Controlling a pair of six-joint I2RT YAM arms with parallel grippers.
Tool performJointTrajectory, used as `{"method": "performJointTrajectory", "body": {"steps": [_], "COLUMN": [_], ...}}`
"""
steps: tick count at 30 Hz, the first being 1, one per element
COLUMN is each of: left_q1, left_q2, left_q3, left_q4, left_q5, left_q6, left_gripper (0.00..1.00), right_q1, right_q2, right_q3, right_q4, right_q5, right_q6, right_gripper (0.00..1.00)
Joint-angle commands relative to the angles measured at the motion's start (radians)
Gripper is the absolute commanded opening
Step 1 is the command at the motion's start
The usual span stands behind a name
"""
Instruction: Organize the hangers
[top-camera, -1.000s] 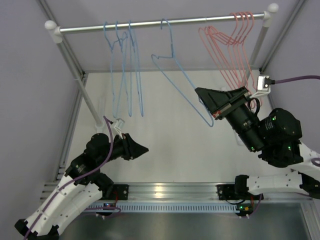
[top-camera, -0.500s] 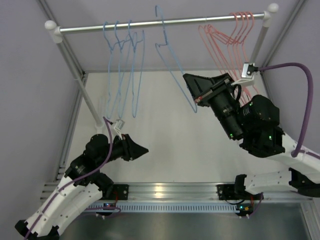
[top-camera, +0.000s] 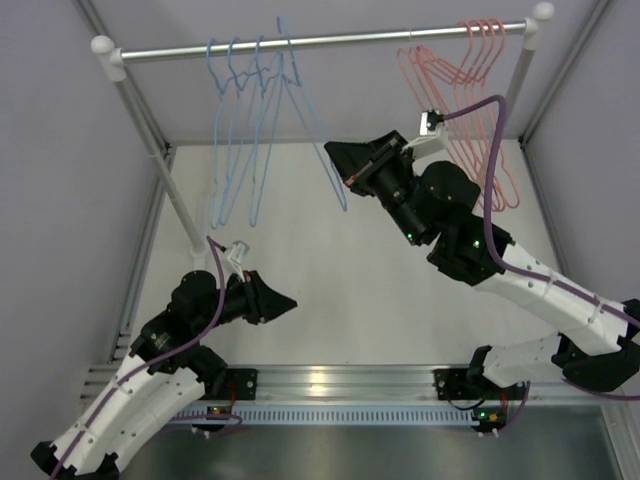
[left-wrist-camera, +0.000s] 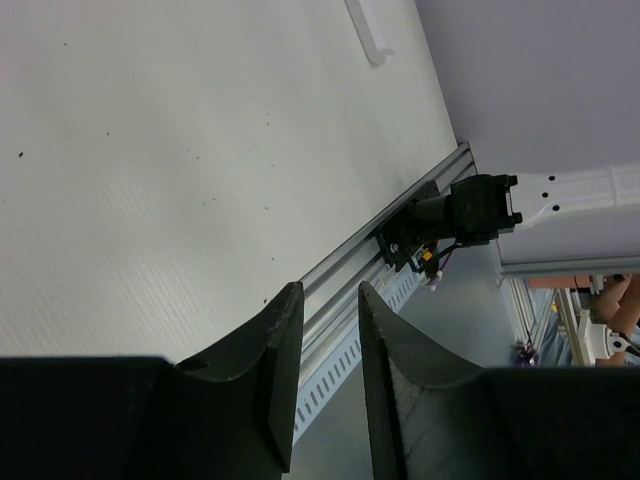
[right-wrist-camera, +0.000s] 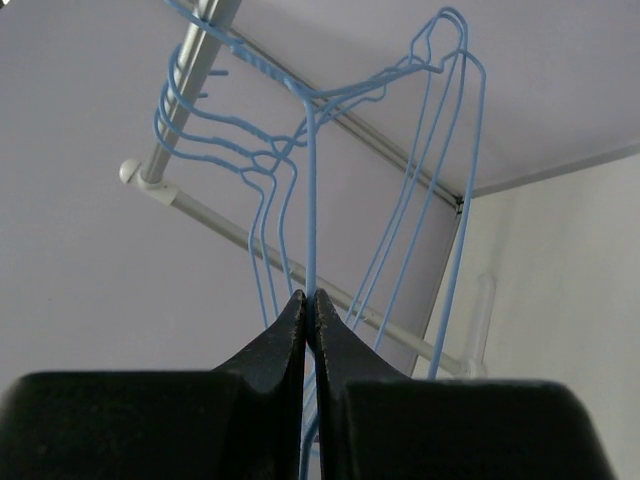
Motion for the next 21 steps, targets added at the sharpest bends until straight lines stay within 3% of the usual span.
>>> {"method": "performJointTrajectory", "body": {"steps": [1, 21], "left_q1": [0.006, 0.006], "left_q2": [-0.015, -0.032], "left_q3": [-0.005, -0.027], "left_q4": [0.048, 0.048], "left_q5": [0.014, 0.015], "left_q6": [-0.008, -0.012], "left_gripper": [0.33, 0.33], "right_q1": [-0.016, -0.015], "right_q2": [0.015, -0.028], "right_q3": [0.025, -0.145], "right_q4": [0.057, 0.146], "right_q5": [-0.044, -0.020], "right_q6": [0.038, 0.098], "right_gripper": [0.00, 0.00]}}
